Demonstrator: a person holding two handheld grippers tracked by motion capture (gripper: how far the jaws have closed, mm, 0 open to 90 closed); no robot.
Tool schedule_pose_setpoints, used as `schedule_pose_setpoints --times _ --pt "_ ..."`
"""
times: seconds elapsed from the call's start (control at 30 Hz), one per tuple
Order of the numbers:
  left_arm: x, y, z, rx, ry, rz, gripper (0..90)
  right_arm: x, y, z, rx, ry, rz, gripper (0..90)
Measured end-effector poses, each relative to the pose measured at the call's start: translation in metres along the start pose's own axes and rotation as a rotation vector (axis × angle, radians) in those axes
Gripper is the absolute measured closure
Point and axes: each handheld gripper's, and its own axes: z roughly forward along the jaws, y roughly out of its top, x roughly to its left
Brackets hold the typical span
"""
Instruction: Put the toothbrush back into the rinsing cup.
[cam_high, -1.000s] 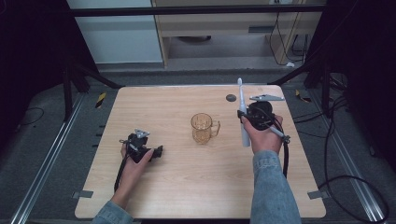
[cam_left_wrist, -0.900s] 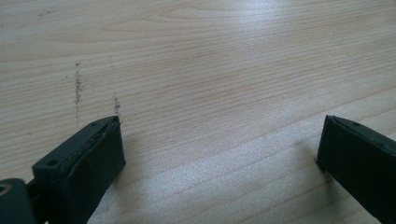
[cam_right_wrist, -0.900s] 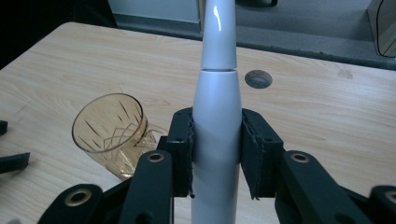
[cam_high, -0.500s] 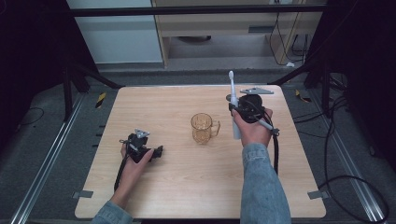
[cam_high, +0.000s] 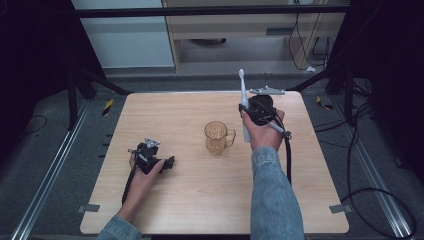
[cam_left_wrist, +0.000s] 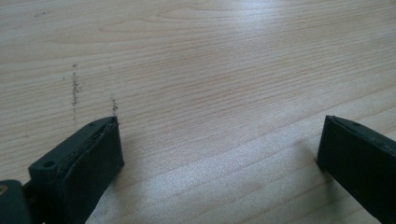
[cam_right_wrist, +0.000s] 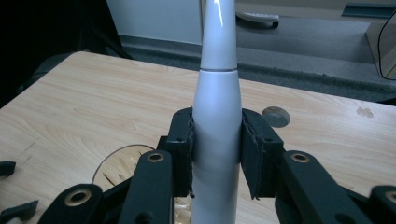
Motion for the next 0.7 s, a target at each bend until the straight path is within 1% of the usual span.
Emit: schedule_pose_setpoints --times 0.27,0.47,0.7 --pt "0.000 0.000 0.000 0.000 -0.001 -0.001 0.0 0.006 0.006 0.003 -0.027 0.002 0.000 66.9" --pt "0.000 0.000 0.000 0.000 -0.001 0.000 0.0 0.014 0.018 0.008 -0.060 0.004 -0.008 67.0" --pt "0.000 0.000 0.000 0.000 -0.002 0.000 0.0 0.021 0.025 0.013 -0.073 0.010 -0.013 66.9"
